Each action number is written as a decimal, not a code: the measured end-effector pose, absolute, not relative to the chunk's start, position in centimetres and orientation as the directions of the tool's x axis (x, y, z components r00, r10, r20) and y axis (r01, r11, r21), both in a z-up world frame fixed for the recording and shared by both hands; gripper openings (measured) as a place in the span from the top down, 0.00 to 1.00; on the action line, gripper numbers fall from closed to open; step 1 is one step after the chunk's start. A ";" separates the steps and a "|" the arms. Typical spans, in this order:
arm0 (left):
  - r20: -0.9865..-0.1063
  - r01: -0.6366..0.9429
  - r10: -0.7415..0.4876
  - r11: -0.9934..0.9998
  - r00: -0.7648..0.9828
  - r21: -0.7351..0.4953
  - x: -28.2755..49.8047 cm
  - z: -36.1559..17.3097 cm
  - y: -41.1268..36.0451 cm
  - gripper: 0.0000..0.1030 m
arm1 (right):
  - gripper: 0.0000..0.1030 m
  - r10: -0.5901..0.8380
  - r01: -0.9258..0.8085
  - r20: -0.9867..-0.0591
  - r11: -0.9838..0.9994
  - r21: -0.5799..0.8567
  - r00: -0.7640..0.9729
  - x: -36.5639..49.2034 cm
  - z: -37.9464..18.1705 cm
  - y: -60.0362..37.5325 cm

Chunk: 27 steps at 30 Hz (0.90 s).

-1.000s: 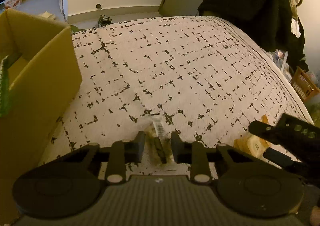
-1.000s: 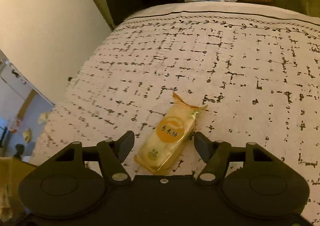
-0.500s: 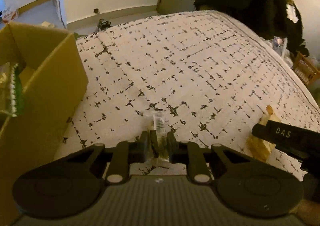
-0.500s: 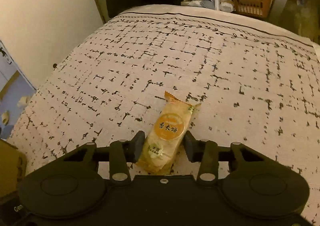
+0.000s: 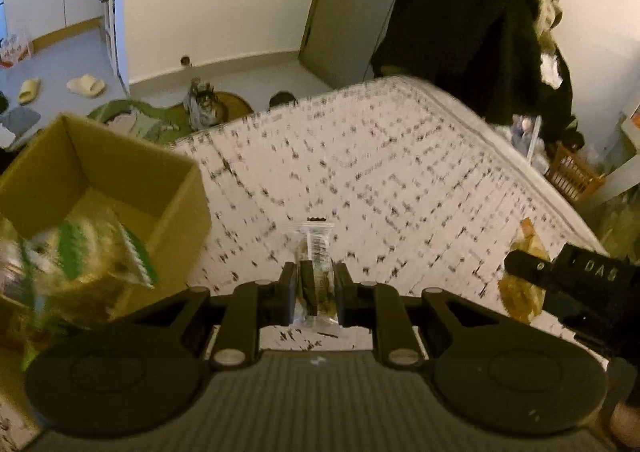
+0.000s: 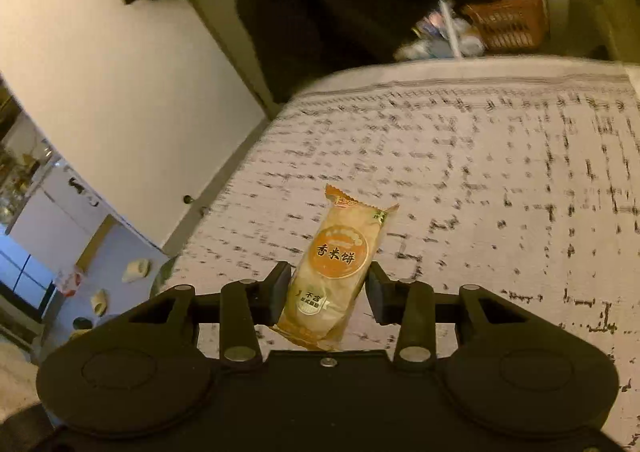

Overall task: Organize snacks
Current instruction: 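Carry both snacks over the box and open both grippers to drop them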

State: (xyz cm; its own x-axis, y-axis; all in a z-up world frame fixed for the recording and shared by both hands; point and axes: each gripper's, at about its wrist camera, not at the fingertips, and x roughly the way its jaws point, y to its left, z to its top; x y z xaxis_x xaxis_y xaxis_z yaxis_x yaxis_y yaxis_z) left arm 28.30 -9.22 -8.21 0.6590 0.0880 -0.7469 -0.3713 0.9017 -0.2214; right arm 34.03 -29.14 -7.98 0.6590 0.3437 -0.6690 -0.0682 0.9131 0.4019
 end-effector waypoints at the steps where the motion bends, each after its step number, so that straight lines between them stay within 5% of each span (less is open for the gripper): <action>1: -0.740 -0.372 0.091 0.901 0.666 -0.224 28.0 -7.7 -9.0 0.83 | 0.61 0.348 -0.084 -0.661 0.914 0.397 0.665 33.7 -7.3 -28.8; 27: -0.647 -0.489 0.212 0.825 0.732 -0.282 17.8 -1.7 1.3 0.83 | 0.61 0.532 -0.366 -0.533 0.844 0.392 0.658 27.8 -1.2 -19.5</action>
State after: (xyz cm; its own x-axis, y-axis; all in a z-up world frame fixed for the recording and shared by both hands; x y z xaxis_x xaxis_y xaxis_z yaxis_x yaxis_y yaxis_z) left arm 17.81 1.30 -1.66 0.7319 0.2124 -0.6475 -0.4891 0.8253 -0.2821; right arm 27.83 -19.55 -1.17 0.6579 0.5325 -0.5326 -0.3661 0.8441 0.3917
